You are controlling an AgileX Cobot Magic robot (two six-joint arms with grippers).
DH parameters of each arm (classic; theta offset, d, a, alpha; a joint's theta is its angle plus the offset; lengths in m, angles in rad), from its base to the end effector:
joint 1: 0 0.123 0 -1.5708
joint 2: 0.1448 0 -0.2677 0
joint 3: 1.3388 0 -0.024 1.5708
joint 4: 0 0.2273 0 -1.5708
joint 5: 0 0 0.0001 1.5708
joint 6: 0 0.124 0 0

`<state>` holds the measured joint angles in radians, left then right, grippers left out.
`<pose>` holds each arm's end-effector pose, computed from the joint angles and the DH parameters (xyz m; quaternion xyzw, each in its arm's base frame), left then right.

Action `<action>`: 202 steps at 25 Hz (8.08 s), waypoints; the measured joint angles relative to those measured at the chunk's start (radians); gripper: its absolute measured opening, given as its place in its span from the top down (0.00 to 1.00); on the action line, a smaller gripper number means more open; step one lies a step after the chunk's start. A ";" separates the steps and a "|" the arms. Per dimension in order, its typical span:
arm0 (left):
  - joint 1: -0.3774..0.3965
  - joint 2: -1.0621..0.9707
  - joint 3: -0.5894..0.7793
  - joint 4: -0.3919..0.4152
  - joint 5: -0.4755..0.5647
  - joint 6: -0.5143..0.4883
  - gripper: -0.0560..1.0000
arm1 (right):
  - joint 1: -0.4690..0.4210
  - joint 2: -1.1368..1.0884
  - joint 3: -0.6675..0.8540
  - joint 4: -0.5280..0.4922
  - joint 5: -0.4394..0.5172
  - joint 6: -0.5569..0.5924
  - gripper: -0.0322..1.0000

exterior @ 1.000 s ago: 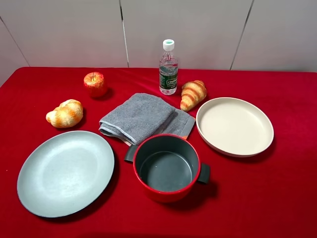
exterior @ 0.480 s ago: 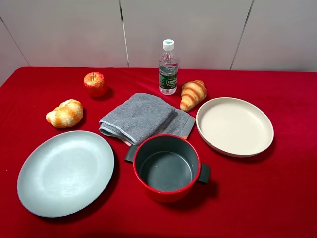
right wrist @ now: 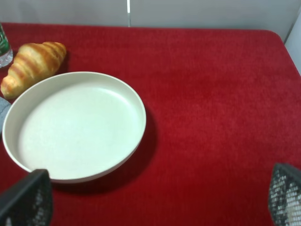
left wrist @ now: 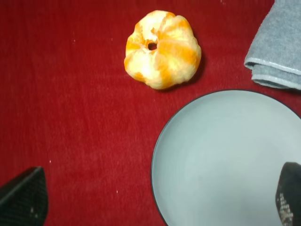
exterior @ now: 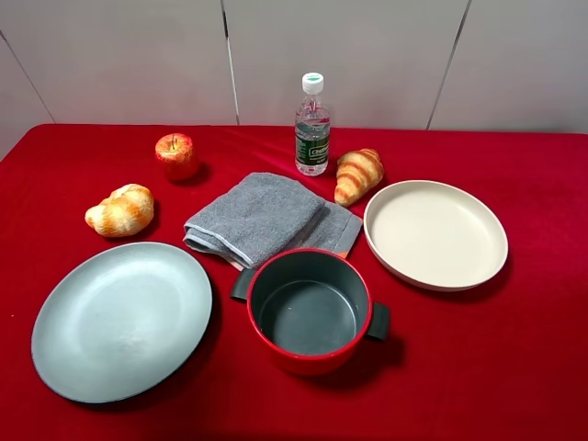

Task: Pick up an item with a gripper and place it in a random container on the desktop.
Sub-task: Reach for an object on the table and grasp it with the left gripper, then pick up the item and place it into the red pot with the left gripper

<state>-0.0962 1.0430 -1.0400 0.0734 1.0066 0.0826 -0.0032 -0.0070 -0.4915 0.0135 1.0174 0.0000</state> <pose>0.1990 -0.0115 0.3157 0.0933 0.9427 0.0335 0.3186 0.0236 0.0013 0.2535 0.0012 0.8421 0.0059 0.5392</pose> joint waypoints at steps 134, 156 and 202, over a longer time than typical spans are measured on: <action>-0.112 1.042 -0.813 -0.073 0.096 0.216 0.28 | 0.000 0.000 0.000 0.001 0.000 0.000 0.30; -0.356 0.960 -0.813 -0.048 0.151 0.091 0.28 | 0.000 0.000 0.000 0.001 0.000 0.000 0.30; -0.904 0.955 -0.645 -0.051 0.149 -0.090 0.28 | 0.000 0.000 0.000 0.001 0.000 0.000 0.30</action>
<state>-1.0000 1.9980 -1.6846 0.0220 1.1559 -0.0074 -0.0032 -0.0070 -0.4915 0.0145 1.0174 0.0000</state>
